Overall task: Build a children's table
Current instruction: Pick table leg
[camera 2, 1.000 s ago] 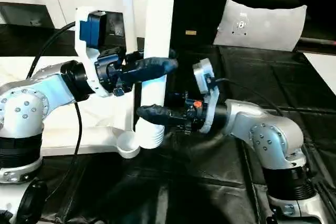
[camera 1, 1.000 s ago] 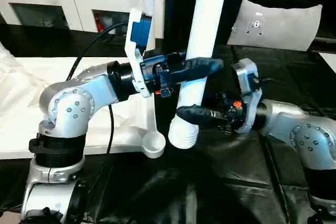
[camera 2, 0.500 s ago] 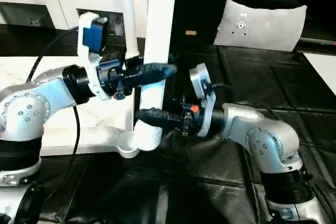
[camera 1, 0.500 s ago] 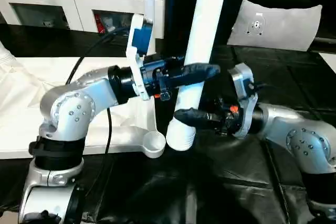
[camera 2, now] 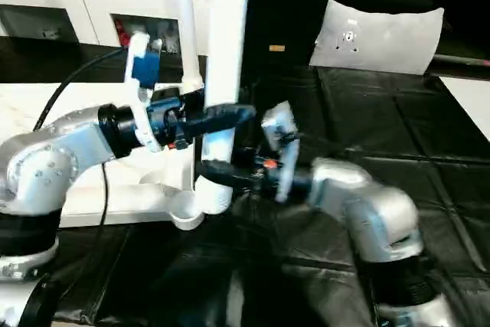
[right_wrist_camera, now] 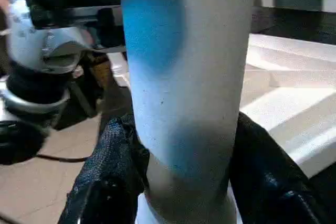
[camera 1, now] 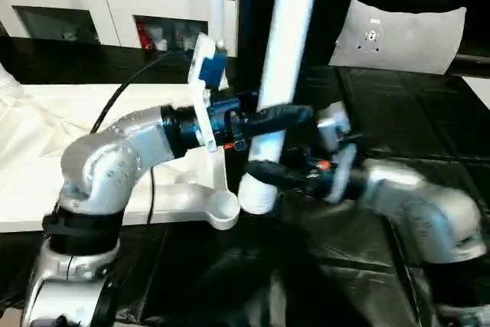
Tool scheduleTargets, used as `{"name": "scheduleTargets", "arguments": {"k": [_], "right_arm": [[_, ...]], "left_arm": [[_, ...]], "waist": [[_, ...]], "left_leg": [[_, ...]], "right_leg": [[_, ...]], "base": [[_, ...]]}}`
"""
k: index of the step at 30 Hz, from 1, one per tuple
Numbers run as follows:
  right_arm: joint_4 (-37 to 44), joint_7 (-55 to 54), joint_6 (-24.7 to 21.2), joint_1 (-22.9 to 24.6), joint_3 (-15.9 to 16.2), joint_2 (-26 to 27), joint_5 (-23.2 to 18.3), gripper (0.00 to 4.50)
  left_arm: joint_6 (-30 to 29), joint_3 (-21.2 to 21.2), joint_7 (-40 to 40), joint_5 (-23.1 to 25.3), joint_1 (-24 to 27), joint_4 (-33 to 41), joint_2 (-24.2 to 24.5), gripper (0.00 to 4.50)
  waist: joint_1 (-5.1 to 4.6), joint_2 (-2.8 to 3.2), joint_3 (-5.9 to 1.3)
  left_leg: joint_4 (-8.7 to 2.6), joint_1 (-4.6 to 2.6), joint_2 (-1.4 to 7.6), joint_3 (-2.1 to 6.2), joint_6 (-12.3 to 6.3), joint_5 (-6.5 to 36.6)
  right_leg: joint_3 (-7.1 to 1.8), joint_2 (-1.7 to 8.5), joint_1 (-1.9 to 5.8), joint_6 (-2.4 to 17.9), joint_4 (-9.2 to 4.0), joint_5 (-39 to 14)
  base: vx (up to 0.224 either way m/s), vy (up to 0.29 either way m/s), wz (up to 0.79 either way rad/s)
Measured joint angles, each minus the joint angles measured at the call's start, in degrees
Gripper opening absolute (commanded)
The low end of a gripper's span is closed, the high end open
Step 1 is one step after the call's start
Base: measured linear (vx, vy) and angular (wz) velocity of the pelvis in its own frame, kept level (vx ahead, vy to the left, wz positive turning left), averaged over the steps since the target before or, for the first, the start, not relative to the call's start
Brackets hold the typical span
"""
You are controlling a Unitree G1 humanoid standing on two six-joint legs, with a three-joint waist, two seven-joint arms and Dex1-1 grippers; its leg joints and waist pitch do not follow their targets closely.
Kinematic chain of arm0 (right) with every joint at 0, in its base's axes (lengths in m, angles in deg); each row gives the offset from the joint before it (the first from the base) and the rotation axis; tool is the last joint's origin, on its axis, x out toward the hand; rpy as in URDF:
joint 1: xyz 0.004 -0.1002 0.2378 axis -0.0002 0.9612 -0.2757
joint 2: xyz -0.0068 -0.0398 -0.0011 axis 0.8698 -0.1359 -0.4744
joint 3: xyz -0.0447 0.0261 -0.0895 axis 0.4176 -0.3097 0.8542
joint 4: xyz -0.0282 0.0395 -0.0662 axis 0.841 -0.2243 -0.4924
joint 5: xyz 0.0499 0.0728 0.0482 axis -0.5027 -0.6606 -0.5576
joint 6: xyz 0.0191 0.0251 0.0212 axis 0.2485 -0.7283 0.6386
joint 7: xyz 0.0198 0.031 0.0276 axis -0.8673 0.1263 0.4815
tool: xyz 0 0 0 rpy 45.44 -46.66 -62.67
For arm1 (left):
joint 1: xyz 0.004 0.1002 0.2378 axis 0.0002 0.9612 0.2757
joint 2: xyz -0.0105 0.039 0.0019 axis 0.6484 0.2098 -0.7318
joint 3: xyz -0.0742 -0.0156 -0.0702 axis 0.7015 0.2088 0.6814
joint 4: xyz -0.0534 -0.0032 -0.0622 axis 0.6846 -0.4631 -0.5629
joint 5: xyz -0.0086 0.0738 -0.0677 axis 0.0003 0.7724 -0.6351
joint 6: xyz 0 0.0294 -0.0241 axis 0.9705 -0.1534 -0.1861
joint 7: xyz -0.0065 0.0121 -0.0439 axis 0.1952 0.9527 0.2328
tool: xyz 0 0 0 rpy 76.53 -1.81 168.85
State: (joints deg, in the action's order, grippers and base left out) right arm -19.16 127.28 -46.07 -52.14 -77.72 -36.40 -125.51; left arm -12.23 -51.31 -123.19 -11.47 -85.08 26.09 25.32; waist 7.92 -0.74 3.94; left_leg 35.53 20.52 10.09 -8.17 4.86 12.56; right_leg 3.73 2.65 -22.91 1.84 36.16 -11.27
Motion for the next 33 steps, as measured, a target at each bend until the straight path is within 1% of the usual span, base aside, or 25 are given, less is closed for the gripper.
{"name": "scheduleTargets", "arguments": {"k": [2,5,7,9,11,12,14,15,16,17,18,21,24,27,33], "right_arm": [[-0.84,-1.14,1.43,0.0,0.03,0.6,1.2,1.91],[-2.16,-6.07,3.91,-0.01,-0.04,3.89,3.68,1.91],[-3.18,-8.78,5.27,-0.06,-0.03,6.23,5.0,1.91],[-3.81,-10.44,5.77,-0.08,-0.02,7.58,5.78,1.91],[-4.18,-11.41,5.93,-0.07,-0.01,8.07,6.05,1.91],[-4.45,-12.02,6.65,-0.09,-0.02,8.49,6.73,1.91],[-5.11,-12.91,7.9,-0.12,0.0,8.94,7.79,1.91],[-5.54,-13.33,8.24,-0.12,0.02,9.13,8.31,1.91],[-5.69,-13.72,8.36,-0.12,0.02,9.39,8.8,1.91],[-5.83,-13.8,8.47,-0.12,0.05,9.6,9.24,1.91],[-5.91,-13.97,8.9,-0.12,0.11,9.85,9.68,1.91],[-5.94,-14.29,9.56,-0.13,0.12,9.96,10.04,1.91],[-6.06,-14.24,9.69,-0.12,0.18,10.0,10.27,1.91],[-6.53,-14.09,10.0,-0.12,0.33,10.19,10.51,1.91],[-6.62,-14.11,10.38,-0.13,0.33,10.28,11.75,1.91]], "left_arm": [[1.51,-0.78,0.68,1.97,0.74,0.1,0.1,3.09],[5.18,-1.72,3.16,6.46,2.47,0.7,0.07,3.1],[7.4,-1.9,5.7,8.69,4.41,1.9,-0.88,3.1],[9.55,-2.37,7.93,10.59,6.22,2.62,-2.17,3.1],[10.74,-2.89,9.12,11.63,6.96,2.77,-2.95,3.1],[11.8,-3.58,10.44,13.07,7.38,3.15,-3.53,2.79],[13.61,-4.44,13.14,15.75,8.24,3.3,-4.76,2.8],[14.62,-5.1,14.99,17.65,8.62,3.13,-5.77,2.58],[15.11,-5.45,16.12,18.52,8.8,2.95,-6.4,2.42],[15.51,-5.73,16.95,19.26,8.91,2.89,-6.82,2.42],[16.19,-5.98,17.67,20.24,8.97,2.89,-7.01,2.3],[17.65,-6.79,18.15,21.64,9.03,2.89,-7.13,2.03],[17.92,-6.94,18.19,21.92,9.21,2.89,-7.29,1.95],[18.14,-6.91,18.34,22.21,9.64,2.89,-7.79,1.93],[17.76,-6.29,19.02,21.97,9.82,2.82,-8.75,1.91]], "waist": [[-0.04,0.0,0.0],[-0.15,0.0,0.0],[-0.37,0.0,0.0],[-0.53,-0.03,0.0],[-0.67,-0.04,0.0],[-0.89,-0.07,0.0],[-1.27,-0.08,-0.01],[-1.47,-0.09,0.0],[-1.59,-0.09,0.0],[-1.65,-0.09,0.0],[-1.77,-0.09,0.0],[-2.15,-0.09,0.0],[-2.48,-0.09,0.0],[-2.78,-0.09,0.0],[-2.8,-0.09,0.0]], "left_leg": [[0.0,0.0,0.0,-0.01,-0.01,-0.01],[-0.01,-0.01,0.02,0.0,-0.01,-0.01],[-0.02,-0.02,0.02,0.01,0.01,-0.03],[-0.02,0.01,0.03,0.0,0.0,-0.03],[-0.02,0.03,0.02,0.0,-0.02,-0.04],[-0.02,0.02,0.03,-0.01,-0.02,-0.04],[-0.02,0.03,0.02,-0.01,-0.03,-0.04],[-0.02,0.04,0.02,-0.03,-0.04,-0.05],[-0.02,0.04,0.02,-0.02,-0.05,-0.05],[-0.03,0.04,0.02,-0.02,-0.05,-0.05],[-0.03,0.03,0.03,-0.01,-0.05,-0.06],[-0.03,0.03,0.03,-0.01,-0.05,-0.05],[-0.03,0.03,0.03,-0.01,-0.05,-0.06],[-0.03,0.03,0.03,0.0,-0.06,-0.05],[-0.03,0.03,0.03,-0.01,-0.06,-0.06]], "right_leg": [[0.0,0.0,0.0,-0.02,0.0,0.01],[0.01,0.0,0.0,-0.05,0.0,0.01],[0.0,0.01,0.01,-0.05,0.0,0.01],[0.01,0.04,0.01,0.05,-0.01,0.07],[0.01,0.08,0.01,0.04,-0.01,0.07],[0.01,0.1,0.01,0.03,-0.01,0.07],[0.01,0.13,0.01,0.01,-0.01,0.08],[0.01,0.15,0.01,-0.02,-0.01,0.09],[0.01,0.16,0.0,-0.03,-0.01,0.1],[0.02,0.16,0.0,-0.04,-0.01,0.1],[0.02,0.16,-0.01,-0.05,-0.01,0.1],[0.01,0.15,-0.01,-0.19,-0.01,0.02],[0.01,0.16,-0.01,-0.15,-0.01,0.04],[0.01,0.16,-0.01,-0.03,-0.01,0.12],[0.01,0.17,-0.01,-0.01,-0.01,0.13]], "base": [[0.0,0.0,0.0],[0.0,0.0,0.0],[0.0,0.0,0.0],[0.0,0.0,0.0],[0.0,0.0,0.0],[0.0,0.0,0.0],[0.0,0.0,0.0],[0.0,0.0,0.0],[0.0,0.0,0.0],[0.0,0.0,0.0],[0.0,0.0,0.0],[0.0,0.0,0.0],[0.0,0.0,0.0],[0.0,0.0,0.0],[0.0,0.0,0.0]]}}
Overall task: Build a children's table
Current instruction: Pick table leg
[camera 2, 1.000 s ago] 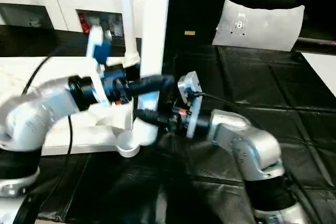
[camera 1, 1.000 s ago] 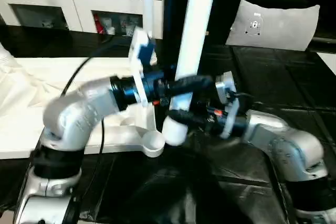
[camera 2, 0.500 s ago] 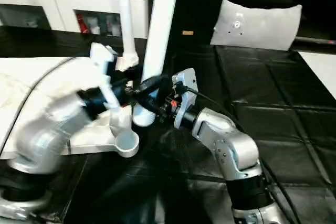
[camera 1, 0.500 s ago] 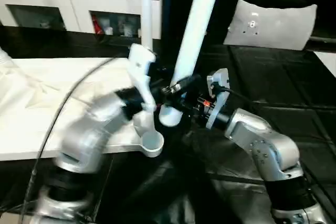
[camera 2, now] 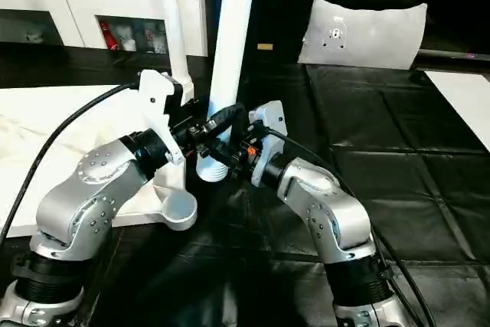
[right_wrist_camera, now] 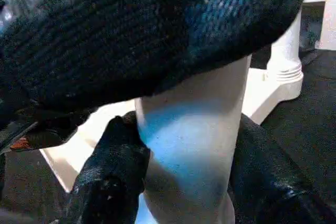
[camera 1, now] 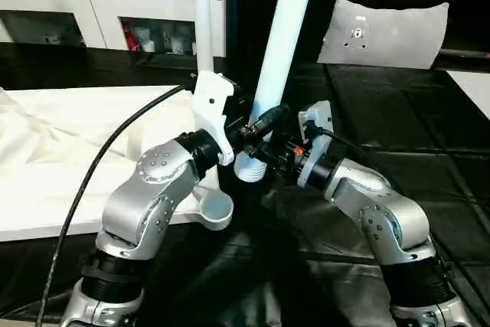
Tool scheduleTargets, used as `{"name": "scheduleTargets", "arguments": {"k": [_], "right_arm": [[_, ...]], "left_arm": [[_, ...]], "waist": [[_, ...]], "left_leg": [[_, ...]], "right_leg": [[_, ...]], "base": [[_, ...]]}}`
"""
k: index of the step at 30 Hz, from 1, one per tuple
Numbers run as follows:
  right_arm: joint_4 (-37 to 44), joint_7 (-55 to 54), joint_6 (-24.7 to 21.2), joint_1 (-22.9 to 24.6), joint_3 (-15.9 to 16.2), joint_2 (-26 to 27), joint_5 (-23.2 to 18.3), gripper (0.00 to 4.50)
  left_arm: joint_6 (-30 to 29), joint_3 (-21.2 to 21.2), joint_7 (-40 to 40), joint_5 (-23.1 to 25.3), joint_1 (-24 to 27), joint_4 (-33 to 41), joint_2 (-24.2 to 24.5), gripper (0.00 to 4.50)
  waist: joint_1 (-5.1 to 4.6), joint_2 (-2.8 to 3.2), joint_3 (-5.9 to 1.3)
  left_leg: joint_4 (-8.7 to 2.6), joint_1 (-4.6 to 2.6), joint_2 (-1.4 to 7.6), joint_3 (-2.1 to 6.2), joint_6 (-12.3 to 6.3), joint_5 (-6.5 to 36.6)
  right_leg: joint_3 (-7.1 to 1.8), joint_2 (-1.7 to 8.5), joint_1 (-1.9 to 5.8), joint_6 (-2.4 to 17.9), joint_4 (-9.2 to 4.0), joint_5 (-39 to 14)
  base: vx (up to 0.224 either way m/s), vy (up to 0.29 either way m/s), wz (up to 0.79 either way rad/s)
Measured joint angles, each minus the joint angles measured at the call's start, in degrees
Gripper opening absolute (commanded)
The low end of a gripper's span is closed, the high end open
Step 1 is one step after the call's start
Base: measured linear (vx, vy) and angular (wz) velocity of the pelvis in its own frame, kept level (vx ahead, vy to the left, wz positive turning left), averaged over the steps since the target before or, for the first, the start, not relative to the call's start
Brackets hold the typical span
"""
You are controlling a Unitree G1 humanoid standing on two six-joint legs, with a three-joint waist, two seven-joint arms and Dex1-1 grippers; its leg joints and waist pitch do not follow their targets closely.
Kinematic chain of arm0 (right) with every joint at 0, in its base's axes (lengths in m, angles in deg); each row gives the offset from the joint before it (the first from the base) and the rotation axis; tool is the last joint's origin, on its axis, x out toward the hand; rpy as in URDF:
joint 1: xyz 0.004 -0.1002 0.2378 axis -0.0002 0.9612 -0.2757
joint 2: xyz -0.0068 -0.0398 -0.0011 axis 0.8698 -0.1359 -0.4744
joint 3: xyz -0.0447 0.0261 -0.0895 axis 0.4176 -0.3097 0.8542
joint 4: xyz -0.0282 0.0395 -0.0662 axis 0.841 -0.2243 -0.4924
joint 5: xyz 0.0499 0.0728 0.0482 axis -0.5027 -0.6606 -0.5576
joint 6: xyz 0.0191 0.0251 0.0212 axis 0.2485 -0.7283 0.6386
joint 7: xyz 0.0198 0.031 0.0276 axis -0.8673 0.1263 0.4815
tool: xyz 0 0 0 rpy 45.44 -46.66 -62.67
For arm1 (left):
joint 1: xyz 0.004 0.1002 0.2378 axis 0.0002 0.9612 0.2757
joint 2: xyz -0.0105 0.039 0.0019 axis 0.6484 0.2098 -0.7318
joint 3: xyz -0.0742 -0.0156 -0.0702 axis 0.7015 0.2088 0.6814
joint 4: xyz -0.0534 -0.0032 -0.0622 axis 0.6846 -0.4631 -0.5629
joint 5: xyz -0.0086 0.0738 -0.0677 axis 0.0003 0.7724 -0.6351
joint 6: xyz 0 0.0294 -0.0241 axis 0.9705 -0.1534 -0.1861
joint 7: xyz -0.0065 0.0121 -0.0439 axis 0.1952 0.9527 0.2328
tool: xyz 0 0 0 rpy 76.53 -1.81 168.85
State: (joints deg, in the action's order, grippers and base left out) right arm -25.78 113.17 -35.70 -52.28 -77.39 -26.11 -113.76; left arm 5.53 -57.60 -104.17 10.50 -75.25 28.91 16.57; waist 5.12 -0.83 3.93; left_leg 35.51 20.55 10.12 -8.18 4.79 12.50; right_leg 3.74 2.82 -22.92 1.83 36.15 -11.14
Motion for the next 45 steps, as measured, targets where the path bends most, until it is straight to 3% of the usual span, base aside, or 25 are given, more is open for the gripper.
{"name": "scheduleTargets", "arguments": {"k": [3,5,10,15,21,28,31,35,38,41,45], "right_arm": [[-0.39,-0.34,0.03,-0.36,0.0,0.16,0.08,1.91],[-0.99,-0.41,0.31,-0.68,-0.02,0.17,0.22,2.61],[-0.54,0.54,0.0,-1.22,-2.32,0.03,-1.58,2.94],[1.8,3.94,-2.94,-1.2,-8.12,-1.93,-9.17,3.27],[1.76,3.13,-8.61,-2.66,-18.2,-2.7,-20.84,3.71],[1.29,5.48,-11.88,-2.67,-22.3,-4.94,-27.65,4.44],[1.92,7.74,-14.84,-2.19,-22.31,-7.32,-29.44,4.49],[4.43,12.1,-16.11,-0.94,-18.93,-10.57,-29.13,4.5],[5.95,14.65,-16.36,-0.37,-16.3,-12.47,-28.2,4.5],[6.12,18.72,-14.76,-0.43,-11.65,-15.6,-24.07,4.5],[7.27,23.75,-13.31,-0.57,-6.88,-18.31,-20.24,4.5]], "left_arm": [[-1.08,1.19,0.61,-0.67,-0.19,-0.34,-1.06,1.91],[-2.14,1.97,1.3,-1.6,-0.69,-0.95,-1.63,1.91],[-5.4,6.24,2.87,-5.65,-2.8,-2.6,-2.99,1.9],[-7.91,11.21,2.28,-10.71,-4.52,-3.55,-2.95,1.9],[-16.79,16.97,-1.82,-23.66,-7.06,-5.55,-2.51,1.9],[-21.96,19.7,-6.79,-33.26,-9.11,-5.69,-0.99,1.9],[-24.79,19.74,-9.24,-36.5,-10.35,-5.7,0.68,1.9],[-25.59,18.96,-12.29,-36.91,-11.0,-5.41,2.73,1.9],[-24.39,15.46,-15.25,-33.82,-10.84,-4.65,5.91,1.9],[-20.98,11.12,-19.29,-29.4,-10.8,-3.6,7.92,1.9],[-20.22,8.41,-22.29,-27.82,-10.8,-3.23,8.65,1.9]], "waist": [[-0.01,0.0,0.0],[-0.01,0.0,0.0],[0.04,0.0,0.0],[0.06,0.0,0.0],[0.27,0.0,0.0],[0.54,0.05,-0.01],[0.87,0.05,-0.01],[1.12,0.05,-0.01],[1.37,0.04,-0.01],[1.44,0.04,-0.01],[1.5,0.02,-0.01]], "left_leg": [[0.0,-0.01,0.0,0.0,-0.01,0.0],[0.0,0.0,0.0,0.0,-0.04,-0.02],[0.0,0.01,0.0,0.0,-0.06,-0.04],[0.0,0.02,0.0,-0.02,-0.12,-0.03],[0.0,0.0,-0.01,-0.05,-0.15,-0.07],[0.0,0.02,-0.01,-0.09,-0.17,-0.08],[0.0,0.01,-0.01,-0.1,-0.19,-0.09],[0.0,0.01,-0.01,-0.09,-0.19,-0.09],[0.0,0.0,-0.01,-0.07,-0.2,-0.1],[0.0,0.01,-0.02,-0.09,-0.25,-0.14],[0.0,0.02,-0.02,-0.12,-0.26,-0.14]], "right_leg": [[0.0,0.0,0.0,0.01,0.0,0.01],[0.0,0.0,0.0,0.02,0.0,0.03],[0.01,0.01,0.0,0.01,0.0,0.03],[0.0,0.02,0.0,0.01,-0.01,0.03],[0.02,0.03,0.0,0.02,-0.01,0.06],[0.04,0.03,-0.01,0.02,-0.01,0.06],[0.05,0.04,0.0,0.01,-0.01,0.06],[0.05,0.05,0.0,-0.04,-0.02,0.04],[0.05,0.05,0.0,-0.34,-0.02,-0.12],[0.05,0.11,0.01,-0.37,-0.03,-0.12],[0.06,0.14,0.01,-0.39,-0.03,-0.13]], "base": [[0.0,0.0,0.0],[0.0,0.0,0.0],[0.0,0.0,0.0],[0.0,0.0,0.0],[0.0,0.0,0.0],[0.0,0.0,0.0],[0.0,0.0,0.0],[0.0,0.0,0.0],[0.0,0.0,0.0],[0.0,0.0,0.0],[0.0,0.0,0.0]]}}
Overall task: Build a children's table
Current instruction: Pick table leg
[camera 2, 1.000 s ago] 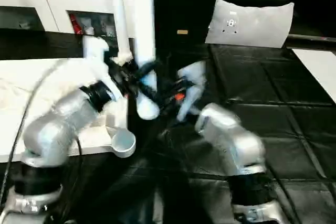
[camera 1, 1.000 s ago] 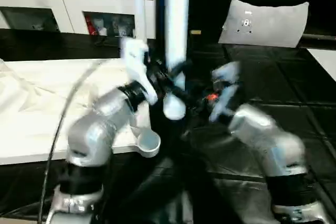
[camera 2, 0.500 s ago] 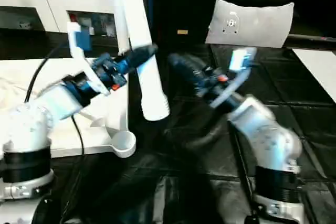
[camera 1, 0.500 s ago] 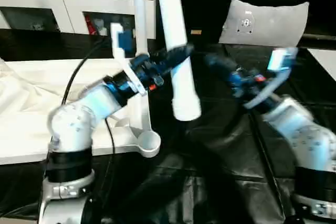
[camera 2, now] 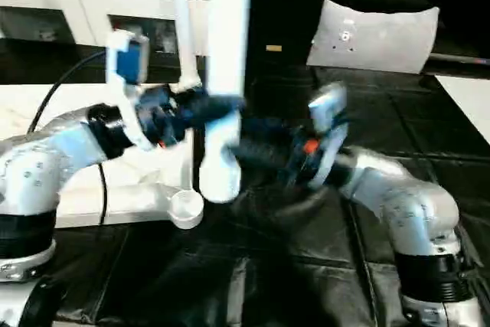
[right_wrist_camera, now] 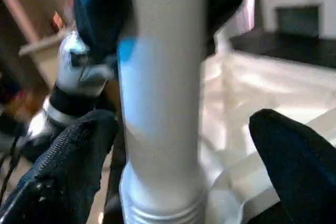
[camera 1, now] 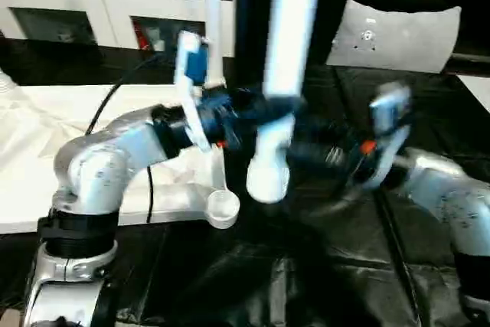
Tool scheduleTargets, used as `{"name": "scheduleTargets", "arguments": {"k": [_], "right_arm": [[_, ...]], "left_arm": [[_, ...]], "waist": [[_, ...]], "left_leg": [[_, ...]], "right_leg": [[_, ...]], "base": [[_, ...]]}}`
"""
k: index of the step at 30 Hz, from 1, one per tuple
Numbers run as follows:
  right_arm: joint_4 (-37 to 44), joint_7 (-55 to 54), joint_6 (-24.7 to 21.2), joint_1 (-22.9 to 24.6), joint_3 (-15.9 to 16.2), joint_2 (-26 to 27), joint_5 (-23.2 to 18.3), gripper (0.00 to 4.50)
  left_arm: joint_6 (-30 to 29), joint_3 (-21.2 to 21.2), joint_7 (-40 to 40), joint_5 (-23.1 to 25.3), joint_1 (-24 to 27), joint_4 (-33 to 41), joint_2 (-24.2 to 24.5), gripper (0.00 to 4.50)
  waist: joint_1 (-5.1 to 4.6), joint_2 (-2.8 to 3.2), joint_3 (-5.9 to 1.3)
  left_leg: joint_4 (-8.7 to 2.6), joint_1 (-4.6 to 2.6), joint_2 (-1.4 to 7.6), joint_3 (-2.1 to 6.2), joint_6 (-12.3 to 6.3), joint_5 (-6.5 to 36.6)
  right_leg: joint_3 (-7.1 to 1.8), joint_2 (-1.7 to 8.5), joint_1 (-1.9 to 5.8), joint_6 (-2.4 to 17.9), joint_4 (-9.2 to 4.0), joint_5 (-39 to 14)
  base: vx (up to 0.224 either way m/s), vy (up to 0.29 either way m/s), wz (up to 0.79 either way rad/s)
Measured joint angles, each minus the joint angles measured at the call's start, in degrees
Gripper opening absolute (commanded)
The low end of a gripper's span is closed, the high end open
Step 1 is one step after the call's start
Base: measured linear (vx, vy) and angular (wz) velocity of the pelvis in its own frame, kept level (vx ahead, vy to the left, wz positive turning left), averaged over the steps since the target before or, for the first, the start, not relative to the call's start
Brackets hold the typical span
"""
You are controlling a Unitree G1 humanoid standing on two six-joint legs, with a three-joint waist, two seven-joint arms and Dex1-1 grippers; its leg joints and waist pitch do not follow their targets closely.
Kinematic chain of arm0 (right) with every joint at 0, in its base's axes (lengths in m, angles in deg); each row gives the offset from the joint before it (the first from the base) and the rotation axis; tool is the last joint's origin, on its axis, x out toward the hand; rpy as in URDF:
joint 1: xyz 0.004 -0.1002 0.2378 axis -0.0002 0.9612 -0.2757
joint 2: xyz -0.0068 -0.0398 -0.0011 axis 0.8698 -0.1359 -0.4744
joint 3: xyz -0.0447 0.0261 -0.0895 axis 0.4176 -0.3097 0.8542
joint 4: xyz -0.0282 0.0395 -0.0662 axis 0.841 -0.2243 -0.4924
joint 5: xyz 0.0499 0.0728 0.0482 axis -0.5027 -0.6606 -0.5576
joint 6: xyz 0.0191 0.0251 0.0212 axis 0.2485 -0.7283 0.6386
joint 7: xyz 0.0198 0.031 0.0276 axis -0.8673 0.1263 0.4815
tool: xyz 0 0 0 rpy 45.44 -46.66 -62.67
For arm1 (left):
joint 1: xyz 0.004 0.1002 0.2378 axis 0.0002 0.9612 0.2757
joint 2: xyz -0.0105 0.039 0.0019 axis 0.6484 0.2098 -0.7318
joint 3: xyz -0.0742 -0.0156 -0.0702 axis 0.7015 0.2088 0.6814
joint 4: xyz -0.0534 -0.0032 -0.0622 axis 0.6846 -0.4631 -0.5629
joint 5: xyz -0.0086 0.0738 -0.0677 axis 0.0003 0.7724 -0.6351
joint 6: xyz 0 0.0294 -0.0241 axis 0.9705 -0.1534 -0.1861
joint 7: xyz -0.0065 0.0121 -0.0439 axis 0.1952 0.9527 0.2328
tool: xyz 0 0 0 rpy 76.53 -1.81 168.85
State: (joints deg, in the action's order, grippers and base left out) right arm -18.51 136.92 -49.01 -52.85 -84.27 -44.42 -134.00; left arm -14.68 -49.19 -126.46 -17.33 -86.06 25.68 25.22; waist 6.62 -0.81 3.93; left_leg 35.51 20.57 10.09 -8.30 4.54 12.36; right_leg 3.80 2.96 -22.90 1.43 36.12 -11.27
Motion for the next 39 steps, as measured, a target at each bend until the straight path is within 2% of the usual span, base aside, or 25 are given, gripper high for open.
{"name": "scheduleTargets", "arguments": {"k": [4,13,15,18,24,39], "right_arm": [[-0.06,1.92,1.31,-0.57,2.73,-0.85,2.14,4.5],[-1.65,6.98,2.18,-1.8,4.51,-0.74,2.19,4.5],[-1.65,7.78,2.18,-1.81,4.64,-0.74,2.15,4.15],[-1.65,8.33,2.15,-1.8,4.64,-0.74,1.97,4.1],[-1.65,9.12,1.81,-1.8,4.63,-0.36,0.72,3.37],[-2.39,9.3,1.78,-1.82,4.72,-0.06,1.16,2.16]], "left_arm": [[0.93,-1.64,-3.07,0.34,0.05,0.55,0.68,1.9],[3.69,-5.07,-7.81,1.79,0.23,1.81,1.3,1.9],[4.15,-5.18,-8.05,2.48,0.23,1.81,1.3,1.9],[5.09,-5.48,-8.28,2.89,0.22,1.67,1.31,1.9],[7.17,-6.92,-9.17,4.96,0.23,1.57,1.29,1.9],[9.35,-7.95,-10.41,6.64,0.41,0.94,1.3,1.89]], "waist": [[-0.06,-0.01,0.01],[-0.12,-0.04,0.01],[-0.12,-0.04,0.02],[-0.12,-0.04,0.01],[-0.13,-0.04,0.01],[-0.13,-0.04,0.01]], "left_leg": [[0.0,0.01,0.0,-0.02,-0.01,-0.01],[0.0,0.01,0.0,-0.04,-0.09,-0.06],[0.0,0.01,0.0,-0.05,-0.11,-0.07],[0.0,0.01,0.0,-0.06,-0.12,-0.08],[0.0,0.01,0.0,-0.07,-0.13,-0.08],[0.0,0.01,0.0,-0.09,-0.14,-0.1]], "right_leg": [[0.0,0.01,-0.01,0.01,0.01,0.01],[0.01,0.04,0.0,0.04,0.02,0.03],[0.01,0.04,0.0,0.04,0.02,0.04],[0.02,0.05,0.0,0.04,0.02,0.04],[0.03,0.06,0.0,0.04,0.02,0.05],[0.04,0.08,0.0,0.05,0.03,0.06]], "base": [[0.0,0.0,0.0],[0.0,0.0,0.0],[0.0,0.0,0.0],[0.0,0.0,0.0],[0.0,0.0,0.0],[0.0,0.0,0.0]]}}
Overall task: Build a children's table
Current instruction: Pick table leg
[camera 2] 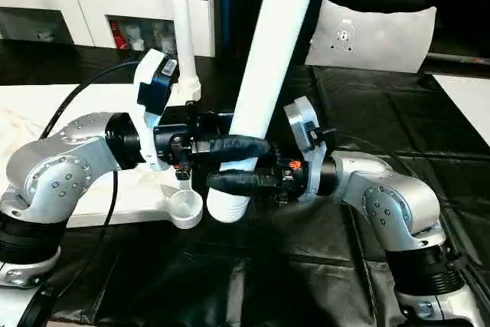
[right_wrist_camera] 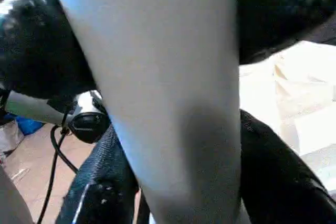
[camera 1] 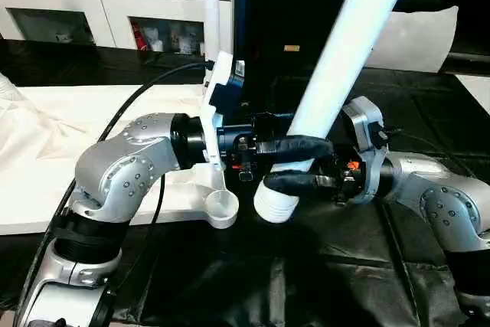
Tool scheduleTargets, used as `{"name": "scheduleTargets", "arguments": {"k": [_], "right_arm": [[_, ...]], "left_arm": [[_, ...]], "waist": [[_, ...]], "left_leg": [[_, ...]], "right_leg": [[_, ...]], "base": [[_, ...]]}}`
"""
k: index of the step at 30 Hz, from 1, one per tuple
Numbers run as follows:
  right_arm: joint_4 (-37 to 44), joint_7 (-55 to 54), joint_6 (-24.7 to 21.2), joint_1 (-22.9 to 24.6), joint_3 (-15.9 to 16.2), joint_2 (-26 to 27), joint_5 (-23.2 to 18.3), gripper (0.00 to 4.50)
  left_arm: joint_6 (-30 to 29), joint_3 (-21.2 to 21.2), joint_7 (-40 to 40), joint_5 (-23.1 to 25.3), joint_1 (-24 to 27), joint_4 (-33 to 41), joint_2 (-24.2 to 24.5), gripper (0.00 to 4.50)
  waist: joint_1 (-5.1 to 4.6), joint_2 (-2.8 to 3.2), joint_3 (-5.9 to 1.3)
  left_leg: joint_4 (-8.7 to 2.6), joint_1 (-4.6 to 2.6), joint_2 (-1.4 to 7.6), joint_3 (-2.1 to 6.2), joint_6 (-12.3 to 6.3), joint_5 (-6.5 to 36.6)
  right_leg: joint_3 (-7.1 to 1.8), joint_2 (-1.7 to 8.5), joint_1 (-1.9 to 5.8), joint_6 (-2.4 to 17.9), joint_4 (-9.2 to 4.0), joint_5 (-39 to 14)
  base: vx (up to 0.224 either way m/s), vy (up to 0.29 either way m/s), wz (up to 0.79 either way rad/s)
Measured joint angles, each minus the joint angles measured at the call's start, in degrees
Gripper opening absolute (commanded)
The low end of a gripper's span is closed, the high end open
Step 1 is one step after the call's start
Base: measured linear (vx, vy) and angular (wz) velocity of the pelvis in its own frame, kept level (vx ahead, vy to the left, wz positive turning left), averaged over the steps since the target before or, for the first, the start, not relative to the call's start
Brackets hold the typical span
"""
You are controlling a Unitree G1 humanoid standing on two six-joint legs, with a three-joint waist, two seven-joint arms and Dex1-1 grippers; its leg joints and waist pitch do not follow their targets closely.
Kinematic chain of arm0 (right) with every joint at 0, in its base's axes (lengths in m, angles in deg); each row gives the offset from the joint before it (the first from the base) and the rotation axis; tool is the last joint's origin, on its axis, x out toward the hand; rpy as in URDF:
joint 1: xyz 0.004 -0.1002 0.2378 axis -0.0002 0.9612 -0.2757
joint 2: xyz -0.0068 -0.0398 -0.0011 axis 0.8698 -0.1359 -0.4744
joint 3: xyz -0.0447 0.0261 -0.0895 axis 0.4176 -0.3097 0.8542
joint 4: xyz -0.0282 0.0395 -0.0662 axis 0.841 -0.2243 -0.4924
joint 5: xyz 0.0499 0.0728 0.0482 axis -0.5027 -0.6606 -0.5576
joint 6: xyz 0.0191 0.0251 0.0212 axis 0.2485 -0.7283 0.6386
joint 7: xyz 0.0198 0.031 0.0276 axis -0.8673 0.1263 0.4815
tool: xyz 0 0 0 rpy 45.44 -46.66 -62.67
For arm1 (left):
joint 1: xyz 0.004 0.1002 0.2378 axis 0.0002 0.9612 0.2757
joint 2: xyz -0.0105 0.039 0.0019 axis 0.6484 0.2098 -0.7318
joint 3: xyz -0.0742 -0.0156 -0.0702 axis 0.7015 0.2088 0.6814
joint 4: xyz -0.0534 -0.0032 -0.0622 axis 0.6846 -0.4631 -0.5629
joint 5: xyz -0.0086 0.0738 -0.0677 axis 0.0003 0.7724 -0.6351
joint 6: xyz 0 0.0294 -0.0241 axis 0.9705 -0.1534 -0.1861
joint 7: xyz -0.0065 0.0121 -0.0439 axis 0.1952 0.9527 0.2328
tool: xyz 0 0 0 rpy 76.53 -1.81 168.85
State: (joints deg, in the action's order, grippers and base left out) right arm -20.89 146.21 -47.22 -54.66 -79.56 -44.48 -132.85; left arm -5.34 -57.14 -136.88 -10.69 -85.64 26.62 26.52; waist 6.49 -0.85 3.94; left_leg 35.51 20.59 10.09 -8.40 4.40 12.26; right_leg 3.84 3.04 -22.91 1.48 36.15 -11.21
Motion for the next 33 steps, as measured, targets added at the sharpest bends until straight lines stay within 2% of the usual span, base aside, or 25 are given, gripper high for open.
{"name": "scheduleTargets", "arguments": {"k": [14,15,17,23,27,28,30,33], "right_arm": [[-0.09,0.04,0.47,0.01,0.27,-0.49,1.84,2.04],[-0.12,0.04,0.46,0.01,0.3,-0.47,2.04,2.04],[-0.17,-0.03,0.46,0.04,0.44,-0.34,2.3,2.02],[-1.52,-2.28,1.42,0.21,2.29,1.44,4.66,1.89],[-3.32,-7.13,4.58,0.2,3.68,5.73,8.68,1.89],[-3.88,-8.01,5.07,0.2,3.77,6.04,9.32,1.89],[-4.23,-9.07,5.69,0.2,4.06,6.88,10.39,1.89],[-4.61,-9.66,6.58,0.2,4.92,7.95,11.1,1.89]], "left_arm": [[0.26,-0.46,0.63,1.29,0.02,-0.64,0.06,1.89],[-0.11,-0.45,0.86,1.21,0.02,-0.65,0.06,2.24],[-0.89,-0.32,1.74,1.01,0.01,-0.61,-0.01,2.59],[-1.52,-1.01,5.1,4.13,0.01,-0.42,0.13,3.06],[-1.45,-3.53,7.32,7.3,0.3,-0.07,0.27,3.45],[-1.45,-3.63,7.71,7.5,0.54,0.08,0.51,3.45],[-1.41,-3.66,7.83,7.81,0.87,0.2,0.92,3.73],[-1.2,-4.05,7.13,7.89,1.96,1.58,1.94,3.77]], "waist": [[0.03,0.0,0.0],[0.02,0.0,0.0],[0.0,0.0,0.0],[0.02,0.0,0.0],[-0.05,-0.02,-0.02],[-0.03,-0.01,-0.02],[-0.03,-0.02,-0.02],[-0.06,-0.02,-0.02]], "left_leg": [[0.0,0.01,0.0,-0.01,-0.01,0.0],[0.0,0.01,0.0,-0.01,-0.01,-0.01],[0.0,0.0,0.0,-0.01,-0.01,-0.01],[0.0,0.0,0.0,-0.01,0.0,-0.02],[0.0,0.01,0.0,-0.01,0.02,-0.03],[0.0,0.0,0.0,-0.02,0.02,-0.03],[0.0,0.01,0.0,-0.02,0.02,-0.03],[0.0,0.02,0.0,-0.02,0.02,-0.02]], "right_leg": [[0.0,0.01,0.0,0.11,0.0,0.07],[0.01,0.01,0.0,0.11,0.0,0.07],[0.01,0.01,0.0,0.11,0.01,0.07],[0.02,0.02,0.0,0.1,0.02,0.07],[0.03,0.03,-0.02,0.11,0.03,0.08],[0.03,0.05,-0.03,0.12,0.03,0.09],[0.04,0.05,-0.02,0.26,0.03,0.17],[0.04,0.05,-0.02,0.27,0.03,0.17]], "base": [[0.0,0.0,0.0],[0.0,0.0,0.0],[0.0,0.0,0.0],[0.0,0.0,0.0],[0.0,0.0,0.0],[0.0,0.0,0.0],[0.0,0.0,0.0],[0.0,0.0,0.0]]}}
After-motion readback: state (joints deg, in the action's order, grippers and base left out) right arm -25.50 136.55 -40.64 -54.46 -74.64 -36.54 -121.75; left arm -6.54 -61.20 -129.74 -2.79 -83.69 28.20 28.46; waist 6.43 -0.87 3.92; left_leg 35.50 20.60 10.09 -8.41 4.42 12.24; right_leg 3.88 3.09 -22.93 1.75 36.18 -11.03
